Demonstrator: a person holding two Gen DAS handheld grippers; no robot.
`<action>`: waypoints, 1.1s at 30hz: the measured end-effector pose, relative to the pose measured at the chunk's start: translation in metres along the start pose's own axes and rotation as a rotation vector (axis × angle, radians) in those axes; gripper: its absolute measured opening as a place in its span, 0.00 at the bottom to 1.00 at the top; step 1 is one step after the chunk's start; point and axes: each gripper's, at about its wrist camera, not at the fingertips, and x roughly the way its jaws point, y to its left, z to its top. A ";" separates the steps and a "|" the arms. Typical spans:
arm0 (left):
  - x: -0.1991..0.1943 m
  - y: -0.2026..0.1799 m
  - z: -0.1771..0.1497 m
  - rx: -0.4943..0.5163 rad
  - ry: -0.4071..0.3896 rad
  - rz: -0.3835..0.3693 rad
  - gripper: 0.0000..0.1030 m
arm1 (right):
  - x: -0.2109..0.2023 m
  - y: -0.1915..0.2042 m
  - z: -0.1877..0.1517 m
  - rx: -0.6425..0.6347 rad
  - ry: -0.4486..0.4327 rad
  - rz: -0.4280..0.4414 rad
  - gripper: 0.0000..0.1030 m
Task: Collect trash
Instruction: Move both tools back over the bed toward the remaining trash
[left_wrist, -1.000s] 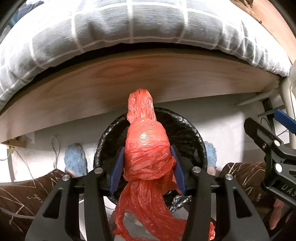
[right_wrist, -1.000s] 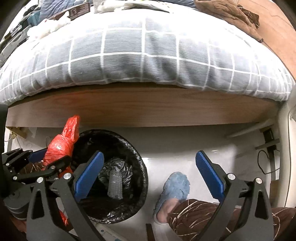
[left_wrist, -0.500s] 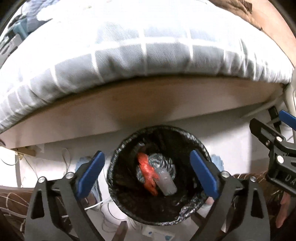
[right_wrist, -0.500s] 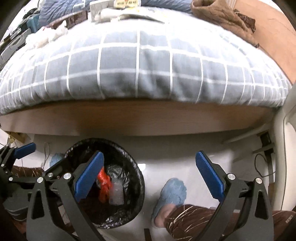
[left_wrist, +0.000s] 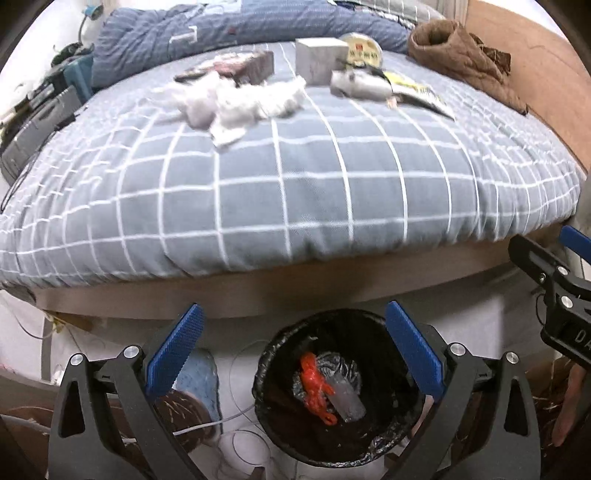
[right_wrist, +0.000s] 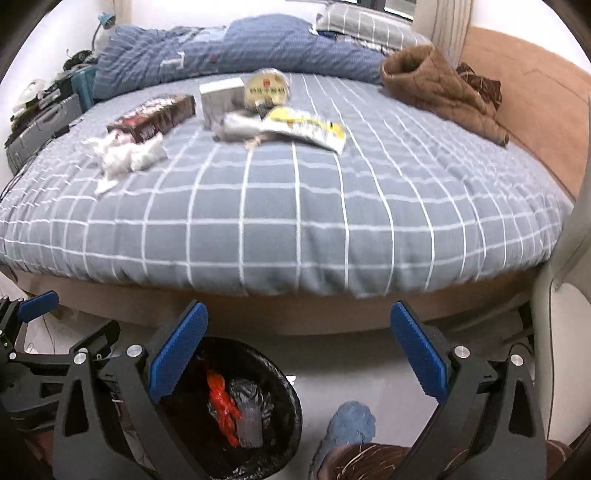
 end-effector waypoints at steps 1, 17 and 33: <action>-0.004 0.002 0.003 -0.005 -0.009 -0.004 0.94 | -0.002 0.002 0.002 0.002 -0.006 0.007 0.93; -0.055 0.037 0.035 -0.073 -0.133 0.031 0.94 | -0.033 0.002 0.032 0.038 -0.068 0.053 0.93; -0.039 0.094 0.131 -0.137 -0.168 0.082 0.94 | 0.003 -0.013 0.143 0.054 -0.109 0.056 0.93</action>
